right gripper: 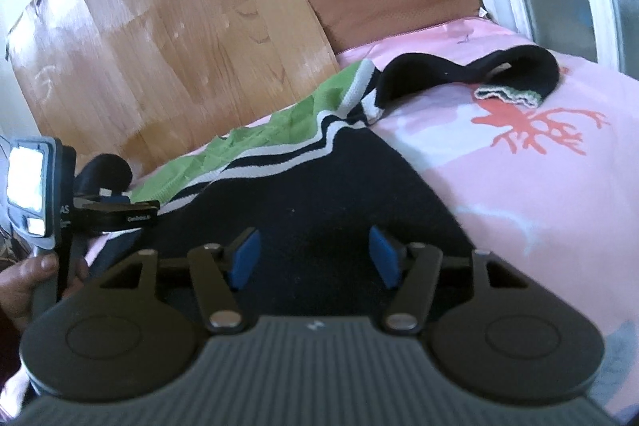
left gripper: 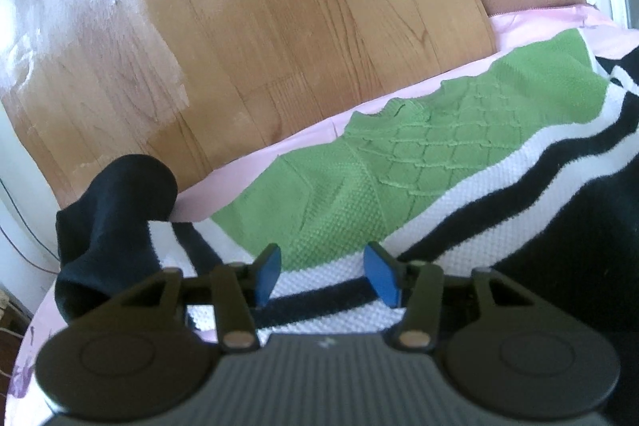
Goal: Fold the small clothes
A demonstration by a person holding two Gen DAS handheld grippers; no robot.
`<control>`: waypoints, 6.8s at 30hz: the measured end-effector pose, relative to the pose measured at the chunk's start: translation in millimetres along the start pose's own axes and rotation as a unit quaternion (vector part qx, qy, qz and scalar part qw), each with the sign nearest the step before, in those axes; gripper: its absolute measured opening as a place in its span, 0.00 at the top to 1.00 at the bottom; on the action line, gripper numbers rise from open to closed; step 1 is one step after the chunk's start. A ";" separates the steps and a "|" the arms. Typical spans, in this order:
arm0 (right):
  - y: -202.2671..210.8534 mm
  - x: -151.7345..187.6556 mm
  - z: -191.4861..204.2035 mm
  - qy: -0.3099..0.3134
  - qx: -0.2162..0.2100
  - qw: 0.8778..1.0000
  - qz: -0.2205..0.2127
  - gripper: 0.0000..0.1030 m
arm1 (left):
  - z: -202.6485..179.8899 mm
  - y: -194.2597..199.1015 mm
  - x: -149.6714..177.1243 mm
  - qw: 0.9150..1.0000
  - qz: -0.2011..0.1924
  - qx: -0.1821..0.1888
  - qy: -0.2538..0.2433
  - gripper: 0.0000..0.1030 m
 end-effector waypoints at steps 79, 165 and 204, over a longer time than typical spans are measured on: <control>-99.5 93.7 374.9 0.476 -0.276 0.822 0.144 0.93 | 307.6 53.5 136.6 0.845 -0.117 -0.001 0.522 0.28; -29.3 -32.4 -25.2 -0.009 0.040 0.999 -0.018 0.41 | 56.5 52.7 48.7 0.988 -0.063 0.031 0.139 0.21; -27.1 -16.9 -7.3 0.029 0.073 0.997 -0.003 0.35 | 57.0 88.6 72.0 0.988 -0.085 0.051 0.120 0.17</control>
Point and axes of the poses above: each gripper's, at about its wrist camera, not at the fingertips, and y roughly against the way its jaws point, z to its left, x to its underside, the point moved 7 cm from there along -y, roughly the way its jaws point, and after that the axes turned 2 degrees about -x, right-handed, at the moved point
